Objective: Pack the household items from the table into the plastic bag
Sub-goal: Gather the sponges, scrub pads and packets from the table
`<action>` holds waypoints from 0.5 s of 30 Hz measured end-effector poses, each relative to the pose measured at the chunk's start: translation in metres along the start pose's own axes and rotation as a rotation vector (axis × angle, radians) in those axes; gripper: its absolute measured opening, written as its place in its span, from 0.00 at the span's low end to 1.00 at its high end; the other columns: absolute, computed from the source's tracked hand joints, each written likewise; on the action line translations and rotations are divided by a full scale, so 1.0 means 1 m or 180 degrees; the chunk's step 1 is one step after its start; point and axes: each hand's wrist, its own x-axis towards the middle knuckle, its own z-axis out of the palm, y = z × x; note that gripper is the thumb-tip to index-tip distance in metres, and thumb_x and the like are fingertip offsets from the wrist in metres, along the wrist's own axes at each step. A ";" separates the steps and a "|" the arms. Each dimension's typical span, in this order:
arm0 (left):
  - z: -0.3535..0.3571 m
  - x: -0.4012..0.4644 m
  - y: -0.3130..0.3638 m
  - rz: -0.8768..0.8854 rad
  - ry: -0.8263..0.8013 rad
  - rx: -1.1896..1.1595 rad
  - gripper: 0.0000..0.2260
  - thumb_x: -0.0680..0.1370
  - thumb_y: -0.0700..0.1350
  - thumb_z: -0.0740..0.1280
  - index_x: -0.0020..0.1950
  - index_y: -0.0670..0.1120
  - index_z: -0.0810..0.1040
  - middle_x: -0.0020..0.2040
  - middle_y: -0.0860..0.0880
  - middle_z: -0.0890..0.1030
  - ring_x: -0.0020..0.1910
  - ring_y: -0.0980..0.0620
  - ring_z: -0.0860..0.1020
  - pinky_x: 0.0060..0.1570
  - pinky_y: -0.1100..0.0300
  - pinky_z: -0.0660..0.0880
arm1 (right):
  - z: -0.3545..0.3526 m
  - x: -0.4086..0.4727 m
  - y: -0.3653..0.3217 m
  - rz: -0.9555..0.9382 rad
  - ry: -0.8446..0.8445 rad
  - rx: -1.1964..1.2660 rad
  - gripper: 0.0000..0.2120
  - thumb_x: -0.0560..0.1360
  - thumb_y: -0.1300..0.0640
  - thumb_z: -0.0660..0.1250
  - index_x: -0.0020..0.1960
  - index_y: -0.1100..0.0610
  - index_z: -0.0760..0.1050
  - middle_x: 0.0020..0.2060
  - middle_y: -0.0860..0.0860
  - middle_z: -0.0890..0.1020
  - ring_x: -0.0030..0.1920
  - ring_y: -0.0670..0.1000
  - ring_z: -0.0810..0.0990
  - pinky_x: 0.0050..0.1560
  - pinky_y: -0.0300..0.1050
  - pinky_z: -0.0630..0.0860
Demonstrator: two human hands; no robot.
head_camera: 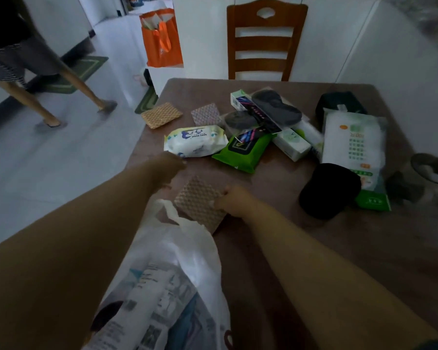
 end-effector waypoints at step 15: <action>0.007 0.049 0.025 -0.0464 0.0142 -0.2170 0.16 0.78 0.46 0.64 0.65 0.47 0.73 0.58 0.46 0.69 0.55 0.46 0.70 0.57 0.49 0.73 | -0.029 -0.042 0.077 0.0486 0.0130 0.1956 0.08 0.74 0.58 0.70 0.50 0.57 0.72 0.41 0.48 0.77 0.38 0.45 0.75 0.29 0.33 0.74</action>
